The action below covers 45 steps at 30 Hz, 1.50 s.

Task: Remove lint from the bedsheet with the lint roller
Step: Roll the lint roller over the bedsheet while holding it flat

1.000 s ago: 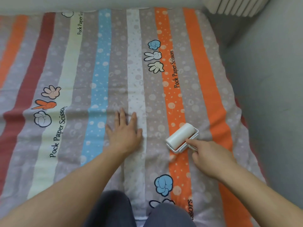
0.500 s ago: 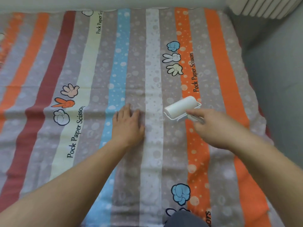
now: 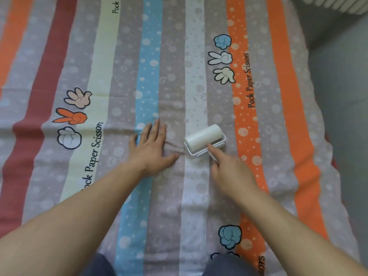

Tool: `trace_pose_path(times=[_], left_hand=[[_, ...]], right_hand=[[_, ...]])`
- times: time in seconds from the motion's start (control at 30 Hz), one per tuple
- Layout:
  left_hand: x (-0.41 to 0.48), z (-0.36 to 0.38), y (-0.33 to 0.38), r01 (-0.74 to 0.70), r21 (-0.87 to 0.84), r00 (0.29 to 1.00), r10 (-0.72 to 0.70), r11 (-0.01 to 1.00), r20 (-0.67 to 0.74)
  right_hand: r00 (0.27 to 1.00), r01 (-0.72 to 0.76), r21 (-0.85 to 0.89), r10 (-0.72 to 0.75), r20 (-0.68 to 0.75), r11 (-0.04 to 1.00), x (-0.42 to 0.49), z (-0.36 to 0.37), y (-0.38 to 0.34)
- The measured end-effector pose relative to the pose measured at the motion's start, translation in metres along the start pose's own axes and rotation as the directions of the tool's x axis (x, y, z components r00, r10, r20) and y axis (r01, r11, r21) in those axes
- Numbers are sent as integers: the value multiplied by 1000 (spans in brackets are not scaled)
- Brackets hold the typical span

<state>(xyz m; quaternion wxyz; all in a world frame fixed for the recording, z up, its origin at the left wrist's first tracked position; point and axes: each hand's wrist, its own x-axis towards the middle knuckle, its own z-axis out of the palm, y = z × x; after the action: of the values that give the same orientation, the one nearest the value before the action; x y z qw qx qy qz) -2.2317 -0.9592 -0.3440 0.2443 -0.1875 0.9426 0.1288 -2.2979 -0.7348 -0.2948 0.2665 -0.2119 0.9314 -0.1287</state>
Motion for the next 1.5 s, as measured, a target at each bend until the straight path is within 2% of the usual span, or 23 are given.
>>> trace_pose_path(times=[0.17, 0.53, 0.77, 0.83, 0.9, 1.0, 1.07, 1.13, 1.23, 1.37, 1.5], left_hand=[[-5, 2, 16, 48, -30, 998, -49, 998, -42], [-45, 38, 35, -1, -11, 990, 0, 1000, -138], [-41, 25, 14, -31, 29, 980, 36, 999, -198], [-35, 18, 6, -42, 52, 977, 52, 998, -209], [-28, 13, -1, -57, 67, 976, 70, 996, -206], [-20, 11, -11, -101, 18, 976, 102, 995, -194], [-20, 14, -19, -116, -37, 968, 104, 993, -230], [-24, 17, -31, -90, -68, 963, 70, 994, -262], [-28, 21, -48, -42, -73, 973, 24, 996, -231], [-25, 23, -51, -34, -89, 976, 14, 995, -219], [-25, 26, -47, -13, -49, 975, 1, 999, -223]], right_hand=[[996, -21, -72, 27, 79, 997, -42, -9, 27], [988, -50, -168, 74, 136, 984, -97, -25, 56], [943, -51, -300, 144, 299, 952, -113, -83, 45], [954, -76, -225, 136, 267, 971, -103, -105, 31], [981, -71, -131, 93, 172, 989, -84, -116, 8], [999, 35, 1, -35, 5, 999, -35, -98, -33], [996, 55, 86, -49, -72, 995, 6, -72, -62], [997, 41, 107, -34, -73, 993, 42, -45, -85], [1000, -4, 76, 7, -29, 997, 74, -14, -104], [999, -48, 26, 48, -4, 999, 66, 0, -96], [999, -31, -4, 30, -11, 1000, 40, 3, -70]])
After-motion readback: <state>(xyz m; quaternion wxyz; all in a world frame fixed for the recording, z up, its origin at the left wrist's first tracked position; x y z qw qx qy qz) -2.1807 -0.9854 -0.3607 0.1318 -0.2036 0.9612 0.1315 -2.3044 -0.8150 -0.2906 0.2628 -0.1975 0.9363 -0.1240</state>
